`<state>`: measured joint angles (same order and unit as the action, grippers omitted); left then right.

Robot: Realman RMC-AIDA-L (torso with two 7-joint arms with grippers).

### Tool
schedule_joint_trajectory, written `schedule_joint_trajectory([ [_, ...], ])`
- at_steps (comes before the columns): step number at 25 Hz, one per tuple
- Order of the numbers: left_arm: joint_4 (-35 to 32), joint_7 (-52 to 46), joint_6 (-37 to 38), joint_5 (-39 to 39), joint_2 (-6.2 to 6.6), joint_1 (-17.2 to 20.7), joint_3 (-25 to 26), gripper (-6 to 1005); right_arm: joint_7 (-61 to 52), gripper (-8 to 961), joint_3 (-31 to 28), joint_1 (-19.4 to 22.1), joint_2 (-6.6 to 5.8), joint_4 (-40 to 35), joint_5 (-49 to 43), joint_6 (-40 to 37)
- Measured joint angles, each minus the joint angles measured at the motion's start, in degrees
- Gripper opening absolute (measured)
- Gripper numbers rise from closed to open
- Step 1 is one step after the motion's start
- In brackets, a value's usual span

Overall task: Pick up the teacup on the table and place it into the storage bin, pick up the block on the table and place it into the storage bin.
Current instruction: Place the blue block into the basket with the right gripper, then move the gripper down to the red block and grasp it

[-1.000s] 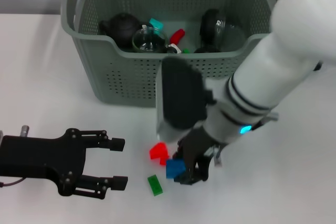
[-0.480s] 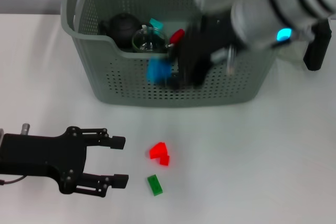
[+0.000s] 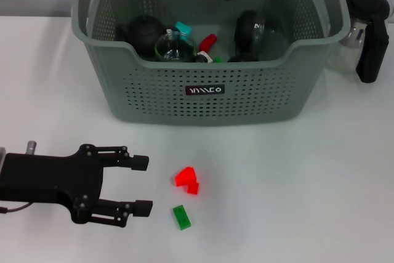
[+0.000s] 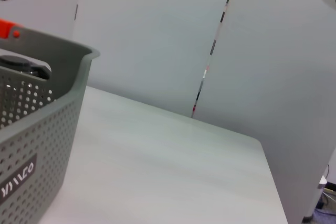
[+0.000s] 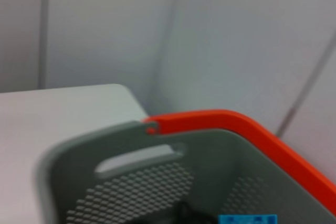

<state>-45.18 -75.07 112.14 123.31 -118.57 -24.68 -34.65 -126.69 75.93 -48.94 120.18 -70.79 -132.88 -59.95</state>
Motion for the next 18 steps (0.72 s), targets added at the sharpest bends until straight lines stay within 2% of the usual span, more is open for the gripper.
schedule_joint_trajectory([
  [4,0.0,0.0,0.0,-0.2,0.13,-0.1,0.0,810,-0.4,433,-0.5,-1.2,-0.01,4.6,-1.1,4.3],
  [9,0.0,0.0,0.0,-0.2,0.09,-0.1,0.0,810,-0.1,587,-2.5,-2.7,-0.04,8.7,-1.3,6.2],
  [12,0.0,0.0,0.0,-0.2,0.13,-0.1,0.0,810,0.0,690,-2.4,-2.5,-0.04,8.8,-1.3,7.0],
  [18,0.0,0.1,0.0,-0.2,0.16,-0.1,0.0,810,-0.3,825,-2.6,-1.5,-0.04,7.6,-0.7,5.6],
])
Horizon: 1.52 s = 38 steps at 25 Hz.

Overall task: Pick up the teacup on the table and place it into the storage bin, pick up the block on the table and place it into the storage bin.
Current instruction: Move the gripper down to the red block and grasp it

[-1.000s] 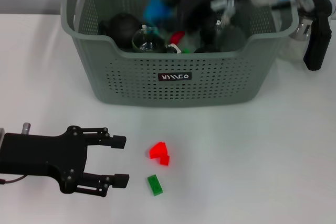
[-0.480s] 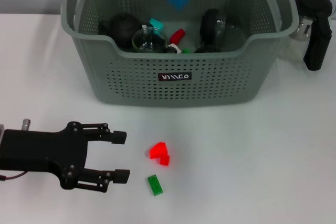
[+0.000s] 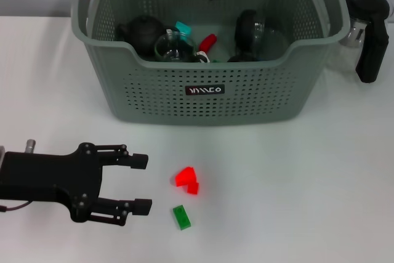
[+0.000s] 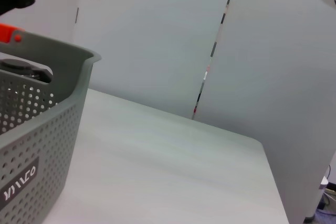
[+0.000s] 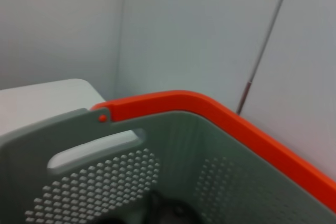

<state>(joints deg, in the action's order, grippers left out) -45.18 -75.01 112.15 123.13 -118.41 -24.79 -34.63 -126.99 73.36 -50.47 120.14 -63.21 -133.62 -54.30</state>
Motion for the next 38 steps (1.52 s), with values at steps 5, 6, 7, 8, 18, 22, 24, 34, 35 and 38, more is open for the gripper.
schedule_joint_trajectory([
  [5,0.0,0.0,0.0,0.0,0.02,0.0,0.0,810,3.2,920,0.1,3.8,-0.01,-5.4,5.5,-6.7],
  [6,0.0,0.0,0.0,0.0,0.02,0.0,0.0,810,4.4,925,0.1,4.9,0.0,-6.9,6.7,-9.0],
  [7,0.0,0.0,0.0,0.0,0.0,0.1,0.0,810,5.4,930,0.1,5.8,0.0,-8.1,7.6,-11.0],
  [8,0.0,0.0,0.0,0.0,-0.02,0.2,0.0,810,6.7,935,0.1,7.1,0.0,-9.7,8.4,-13.4],
  [18,0.0,-0.1,0.0,0.0,-0.04,0.3,0.0,810,10.3,936,-0.4,12.8,-0.25,-18.8,7.5,-40.1],
  [22,0.0,-0.1,0.0,0.0,-0.07,0.1,0.0,810,9.7,932,1.1,12.1,0.06,-16.7,4.4,-42.1],
  [24,0.0,0.0,0.0,0.0,0.01,0.0,0.0,810,9.8,930,2.8,11.3,0.16,-14.5,3.9,-41.6],
  [34,-0.1,0.1,0.2,0.6,0.25,0.1,-0.1,810,7.9,922,17.9,2.8,0.61,3.2,4.0,-28.7],
  [35,-0.2,0.1,0.2,0.6,0.25,0.2,-0.1,810,7.4,921,19.7,2.1,0.65,4.3,4.0,-26.9],
  [38,-0.2,0.2,0.3,0.7,0.27,0.2,-0.1,810,5.9,919,25.5,0.6,0.77,6.9,4.4,-21.0],
])
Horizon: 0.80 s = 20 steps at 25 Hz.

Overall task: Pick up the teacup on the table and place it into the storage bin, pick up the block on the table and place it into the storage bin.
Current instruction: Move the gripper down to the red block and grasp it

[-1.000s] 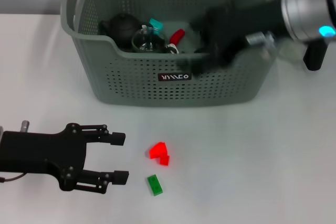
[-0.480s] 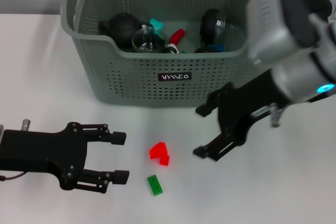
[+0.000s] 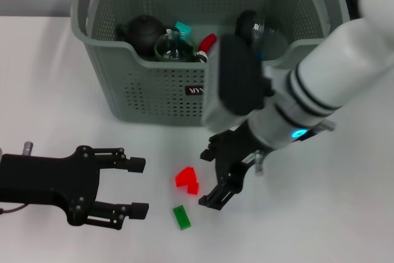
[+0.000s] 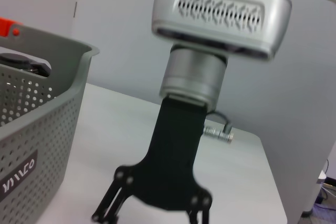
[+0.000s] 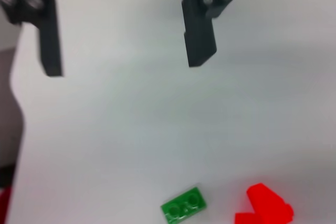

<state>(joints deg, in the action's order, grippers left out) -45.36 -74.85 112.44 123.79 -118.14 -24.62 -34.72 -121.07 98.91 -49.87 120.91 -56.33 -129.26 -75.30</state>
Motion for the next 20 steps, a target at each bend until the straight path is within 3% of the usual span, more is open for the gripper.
schedule_joint_trajectory([
  [8,0.1,0.4,0.1,0.1,0.02,0.0,0.0,810,-3.6,912,10.4,-0.8,0.11,1.3,0.4,11.5],
  [20,0.2,0.6,0.0,-0.1,0.02,0.0,0.0,810,-4.4,900,13.6,-1.1,0.41,4.3,1.8,18.7],
])
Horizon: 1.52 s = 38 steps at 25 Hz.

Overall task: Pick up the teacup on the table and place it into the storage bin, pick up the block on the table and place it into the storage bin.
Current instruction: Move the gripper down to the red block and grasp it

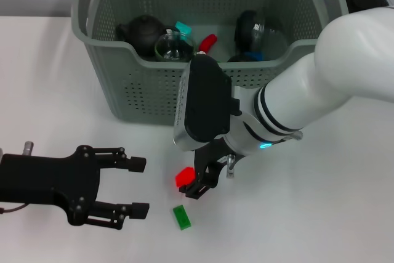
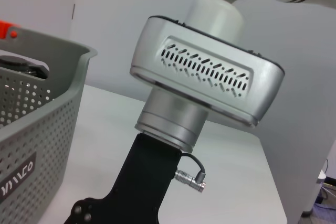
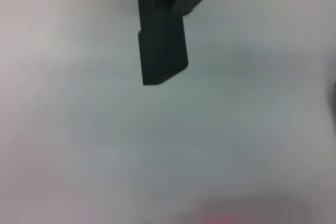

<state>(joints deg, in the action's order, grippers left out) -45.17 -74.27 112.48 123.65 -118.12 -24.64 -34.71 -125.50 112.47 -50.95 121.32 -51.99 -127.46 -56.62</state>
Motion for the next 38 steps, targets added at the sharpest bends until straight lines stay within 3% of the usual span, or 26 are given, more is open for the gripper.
schedule_joint_trajectory([
  [38,0.0,0.3,-0.3,-0.3,0.0,-0.1,0.0,810,1.4,829,3.7,0.6,-0.01,2.2,2.3,6.7],
])
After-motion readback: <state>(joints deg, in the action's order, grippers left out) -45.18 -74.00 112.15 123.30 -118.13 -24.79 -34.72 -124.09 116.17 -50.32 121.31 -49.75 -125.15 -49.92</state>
